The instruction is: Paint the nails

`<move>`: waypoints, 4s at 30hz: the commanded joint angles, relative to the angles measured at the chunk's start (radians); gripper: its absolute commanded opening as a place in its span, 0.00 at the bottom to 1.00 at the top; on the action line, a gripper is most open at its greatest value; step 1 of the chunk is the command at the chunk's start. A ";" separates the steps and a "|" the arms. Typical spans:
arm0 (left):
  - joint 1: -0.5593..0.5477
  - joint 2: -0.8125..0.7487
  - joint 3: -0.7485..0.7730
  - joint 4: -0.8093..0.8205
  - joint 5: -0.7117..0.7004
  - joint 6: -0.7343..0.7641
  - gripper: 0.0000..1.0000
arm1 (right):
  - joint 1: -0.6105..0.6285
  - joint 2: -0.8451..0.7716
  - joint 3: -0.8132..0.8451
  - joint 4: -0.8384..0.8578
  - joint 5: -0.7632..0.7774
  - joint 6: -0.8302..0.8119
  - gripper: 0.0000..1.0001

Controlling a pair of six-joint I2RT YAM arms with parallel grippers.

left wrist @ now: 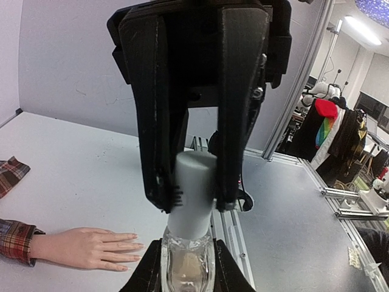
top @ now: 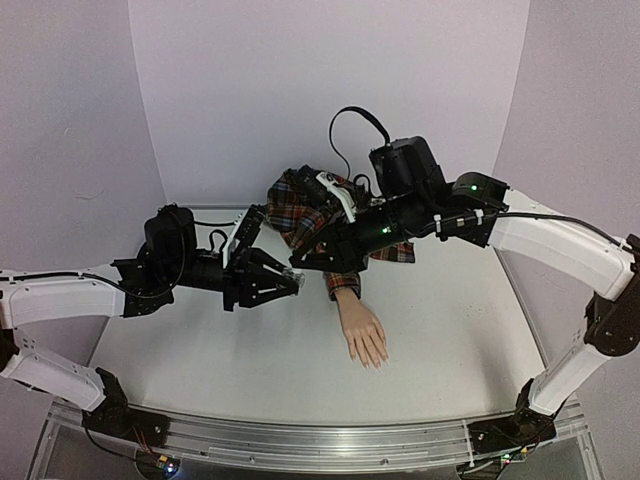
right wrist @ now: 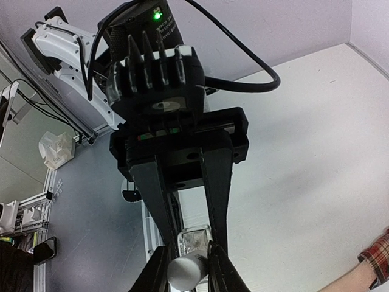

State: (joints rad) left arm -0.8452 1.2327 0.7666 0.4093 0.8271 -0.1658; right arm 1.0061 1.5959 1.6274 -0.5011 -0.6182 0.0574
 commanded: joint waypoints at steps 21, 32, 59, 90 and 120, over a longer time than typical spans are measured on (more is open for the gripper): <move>0.014 -0.087 0.020 0.177 -0.316 -0.025 0.00 | 0.019 0.051 -0.173 0.307 0.065 0.194 0.00; 0.014 -0.037 0.030 0.172 -0.450 0.078 0.00 | 0.032 0.166 -0.159 0.315 0.151 0.350 0.00; -0.010 0.082 0.045 0.004 -0.865 0.106 0.00 | 0.091 0.174 0.139 -0.021 0.834 0.584 0.52; 0.012 0.022 0.156 -0.088 0.176 0.051 0.00 | 0.000 -0.027 0.012 0.059 -0.095 -0.036 0.42; 0.016 0.047 0.148 0.059 -0.755 0.126 0.00 | 0.073 0.195 -0.054 0.177 0.681 0.595 0.00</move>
State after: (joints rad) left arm -0.8286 1.2270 0.8494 0.2530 0.4852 -0.1052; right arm 0.9941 1.6427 1.5286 -0.1871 -0.3417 0.3271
